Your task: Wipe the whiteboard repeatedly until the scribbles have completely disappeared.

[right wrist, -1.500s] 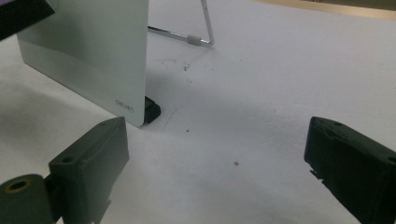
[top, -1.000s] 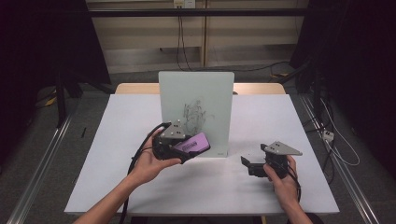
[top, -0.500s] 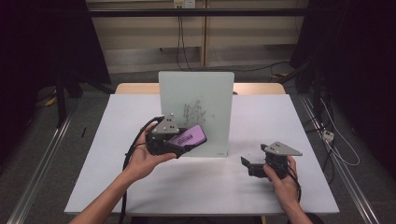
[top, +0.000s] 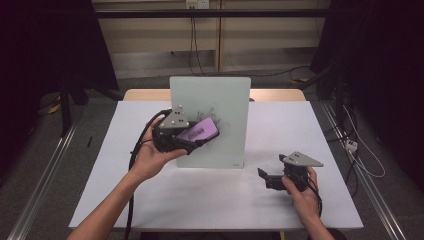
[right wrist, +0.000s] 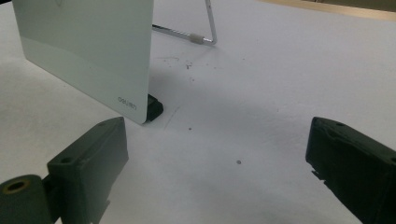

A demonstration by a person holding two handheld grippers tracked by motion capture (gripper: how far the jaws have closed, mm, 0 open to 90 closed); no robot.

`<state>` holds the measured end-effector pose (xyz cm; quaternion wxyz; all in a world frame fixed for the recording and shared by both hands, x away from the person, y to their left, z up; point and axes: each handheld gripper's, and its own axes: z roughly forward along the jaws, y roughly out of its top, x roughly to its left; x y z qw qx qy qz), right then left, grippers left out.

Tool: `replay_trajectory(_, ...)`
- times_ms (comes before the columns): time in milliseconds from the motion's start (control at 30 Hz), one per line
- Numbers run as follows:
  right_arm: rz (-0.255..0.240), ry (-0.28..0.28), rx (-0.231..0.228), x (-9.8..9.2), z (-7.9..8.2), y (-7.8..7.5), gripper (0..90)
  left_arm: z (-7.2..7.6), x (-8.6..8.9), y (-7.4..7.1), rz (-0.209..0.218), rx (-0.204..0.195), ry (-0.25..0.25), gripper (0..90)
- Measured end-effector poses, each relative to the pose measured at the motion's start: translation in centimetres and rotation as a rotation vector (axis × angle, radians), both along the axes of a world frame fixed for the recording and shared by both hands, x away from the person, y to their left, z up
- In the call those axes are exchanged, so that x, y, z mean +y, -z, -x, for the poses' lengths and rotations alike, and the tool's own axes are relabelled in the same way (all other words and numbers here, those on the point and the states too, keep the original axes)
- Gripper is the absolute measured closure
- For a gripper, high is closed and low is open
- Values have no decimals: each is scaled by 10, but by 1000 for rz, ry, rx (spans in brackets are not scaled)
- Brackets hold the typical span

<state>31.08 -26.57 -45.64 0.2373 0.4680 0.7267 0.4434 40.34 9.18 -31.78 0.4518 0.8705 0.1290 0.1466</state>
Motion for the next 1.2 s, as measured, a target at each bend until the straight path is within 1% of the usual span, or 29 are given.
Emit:
replay_trajectory(167, 0, -1, 0, 0, 0, 0, 55, -7, 0, -6, 15, -8, -15, 406)
replay_trajectory(200, 1, -1, 1, 0, 0, 0, 56, -9, -1, -9, 6, -20, -17, 406)
replay_trajectory(233, 1, -1, 0, 0, 0, 0, 56, -10, -1, -10, 2, -15, -20, 406)
replay_trajectory(267, 1, -2, 1, 0, 0, 0, 55, -12, -2, -13, 13, -26, -19, 406)
replay_trajectory(367, 2, -2, 1, 1, 0, 0, 56, -16, -6, -19, 18, -50, -26, 406)
replay_trajectory(467, 1, -3, 1, 0, 0, 0, 56, -20, -10, -24, 21, -58, -30, 407)
replay_trajectory(533, 0, -3, 1, 0, 0, 0, 56, -22, -12, -27, 13, -71, -26, 406)
replay_trajectory(633, -2, -4, 1, 0, 0, 0, 56, -23, -15, -29, 21, -88, -23, 406)
replay_trajectory(667, -2, -3, 2, 0, 0, 0, 56, -24, -15, -30, 9, -100, -17, 407)
replay_trajectory(867, -2, -5, 3, 1, 0, 0, 55, -27, -19, -31, -18, -133, -11, 406)
replay_trajectory(900, -2, -5, 3, 1, -1, 0, 56, -27, -19, -31, -18, -133, -11, 406)
replay_trajectory(967, -2, -5, 3, 1, -1, 0, 56, -30, -20, -31, -23, -147, -9, 407)
replay_trajectory(1000, -2, -6, 3, 1, -1, 0, 56, -32, -20, -30, -29, -146, -7, 407)
replay_trajectory(1033, -4, -5, 0, 0, 0, 0, 56, -33, -20, -29, -31, -153, -1, 407)
replay_trajectory(1067, -8, -7, -5, 0, 0, 0, 55, -34, -20, -29, -42, -152, 5, 407)
replay_trajectory(1100, -8, -7, -5, 0, 0, 0, 55, -35, -21, -28, -45, -152, 6, 407)
replay_trajectory(1133, -6, -8, -4, 0, 0, 0, 55, -35, -21, -27, -57, -152, 7, 408)
replay_trajectory(1200, -7, -10, -1, 0, -1, 0, 55, -35, -22, -26, -62, -159, 3, 410)
